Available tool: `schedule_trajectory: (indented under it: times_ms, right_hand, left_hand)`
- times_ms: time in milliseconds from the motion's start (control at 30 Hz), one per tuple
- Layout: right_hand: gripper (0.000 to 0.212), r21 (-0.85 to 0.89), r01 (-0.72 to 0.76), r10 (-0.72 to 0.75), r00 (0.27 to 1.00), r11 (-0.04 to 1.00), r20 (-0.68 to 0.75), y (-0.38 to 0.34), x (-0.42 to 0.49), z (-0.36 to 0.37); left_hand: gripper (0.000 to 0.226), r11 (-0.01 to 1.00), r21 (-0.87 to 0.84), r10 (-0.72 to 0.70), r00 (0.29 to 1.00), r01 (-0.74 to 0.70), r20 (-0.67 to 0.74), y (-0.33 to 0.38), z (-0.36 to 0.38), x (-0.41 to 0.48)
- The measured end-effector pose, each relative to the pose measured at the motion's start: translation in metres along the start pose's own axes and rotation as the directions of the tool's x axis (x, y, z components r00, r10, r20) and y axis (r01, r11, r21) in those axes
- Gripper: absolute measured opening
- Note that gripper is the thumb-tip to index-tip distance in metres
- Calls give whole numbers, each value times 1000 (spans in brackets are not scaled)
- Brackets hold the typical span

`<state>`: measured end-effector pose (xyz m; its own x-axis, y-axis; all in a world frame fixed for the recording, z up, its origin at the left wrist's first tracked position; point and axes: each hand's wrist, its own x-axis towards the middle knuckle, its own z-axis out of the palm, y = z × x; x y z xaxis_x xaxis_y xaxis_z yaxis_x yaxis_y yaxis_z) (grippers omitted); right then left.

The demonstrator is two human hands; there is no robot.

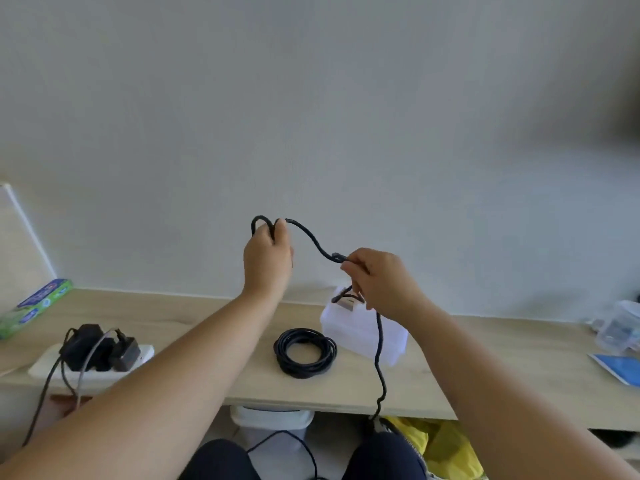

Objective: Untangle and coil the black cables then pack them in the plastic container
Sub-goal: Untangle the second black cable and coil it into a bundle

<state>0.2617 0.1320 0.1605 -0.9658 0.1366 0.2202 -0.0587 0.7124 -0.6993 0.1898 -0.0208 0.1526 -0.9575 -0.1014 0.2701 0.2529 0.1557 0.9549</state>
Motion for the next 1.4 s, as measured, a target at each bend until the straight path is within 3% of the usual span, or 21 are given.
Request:
schedule_trajectory:
  times_ms: [167,300,367,433,533,633,833,1000,1267,1333,1400]
  right_hand:
    - [24,256,-24,23,1000,966,7,1,-17,10]
    - [26,362,-19,15,1000,932,14,7,-24,17]
    - [27,396,-21,-1,998,918,55,8,-26,17]
    - [27,420,-18,-24,995,908,94,10,-27,18]
    - [27,461,-42,-18,992,886,124,13,-28,21]
    - [27,506,-95,35,991,857,126,19,-32,26]
    - [28,501,-96,90,995,860,36,27,-46,44]
    - [29,605,-129,155,988,786,9,23,-50,53]
    - [23,615,-41,224,949,787,-224,22,-43,32]
    - [23,664,-18,277,917,747,-287,23,-36,19]
    - [21,612,-31,294,896,790,-334,25,-25,8]
  left_hand:
    - [28,985,-155,-96,983,71,-155,-5,11,-5]
    - [29,939,-255,-248,968,230,-38,-17,14,6]
    - [33,770,-501,-369,917,394,154,-18,13,7]
    - [34,577,-623,-408,847,528,340,-21,14,4]
    - [37,402,-694,-291,801,598,522,-17,18,-8]
    - [37,286,-738,-227,792,611,567,-9,25,-13]
    - [33,397,-696,-258,800,598,541,-17,21,-9]
    - [33,333,-747,-293,816,575,498,-18,12,-7]
    - [39,460,-724,-224,856,514,466,-11,-17,0]
    - [41,559,-659,-221,856,504,467,-11,-31,6]
    - [43,701,-519,-224,842,490,491,-7,-45,13]
